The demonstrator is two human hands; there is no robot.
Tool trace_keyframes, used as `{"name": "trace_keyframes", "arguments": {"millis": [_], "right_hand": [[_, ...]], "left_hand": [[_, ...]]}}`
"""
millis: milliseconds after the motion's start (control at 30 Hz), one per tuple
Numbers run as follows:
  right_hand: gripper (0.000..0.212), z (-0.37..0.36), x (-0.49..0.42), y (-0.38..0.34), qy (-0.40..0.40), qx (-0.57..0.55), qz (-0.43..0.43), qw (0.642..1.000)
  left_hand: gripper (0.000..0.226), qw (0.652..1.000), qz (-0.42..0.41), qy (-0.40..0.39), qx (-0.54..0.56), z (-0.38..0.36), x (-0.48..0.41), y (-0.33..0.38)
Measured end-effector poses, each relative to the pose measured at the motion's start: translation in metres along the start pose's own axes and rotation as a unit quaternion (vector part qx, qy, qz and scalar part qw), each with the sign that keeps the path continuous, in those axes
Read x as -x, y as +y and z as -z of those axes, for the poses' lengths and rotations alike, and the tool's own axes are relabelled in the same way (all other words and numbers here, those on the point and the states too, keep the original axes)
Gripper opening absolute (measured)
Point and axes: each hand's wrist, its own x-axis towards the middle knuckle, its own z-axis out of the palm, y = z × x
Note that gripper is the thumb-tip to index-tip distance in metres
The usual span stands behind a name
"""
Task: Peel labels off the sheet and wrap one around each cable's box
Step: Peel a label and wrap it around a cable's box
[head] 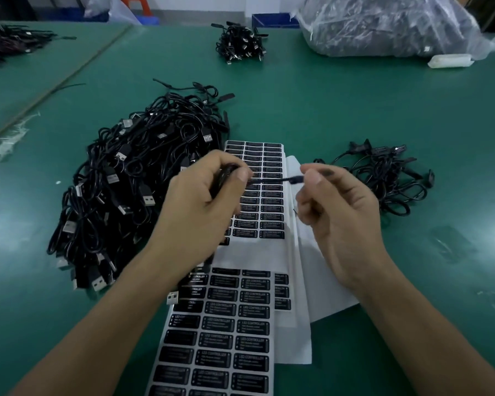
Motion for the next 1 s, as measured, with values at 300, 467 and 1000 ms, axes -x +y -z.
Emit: {"name": "trace_keyframes", "arguments": {"millis": [300,467,1000], "right_hand": [[0.018,0.000,0.000,0.001,0.005,0.064,0.019,0.998],[0.014,-0.006,0.003,0.002,-0.026,0.093,0.046,0.994],[0.071,0.000,0.011,0.007,-0.034,0.521,-0.011,0.853]], "left_hand": [[0.022,0.998,0.004,-0.001,-0.058,0.005,0.002,0.002],[0.020,0.986,-0.053,-0.006,-0.157,0.002,0.006,0.004],[0.029,0.968,-0.013,-0.059,-0.242,-0.006,0.005,-0.007]]}}
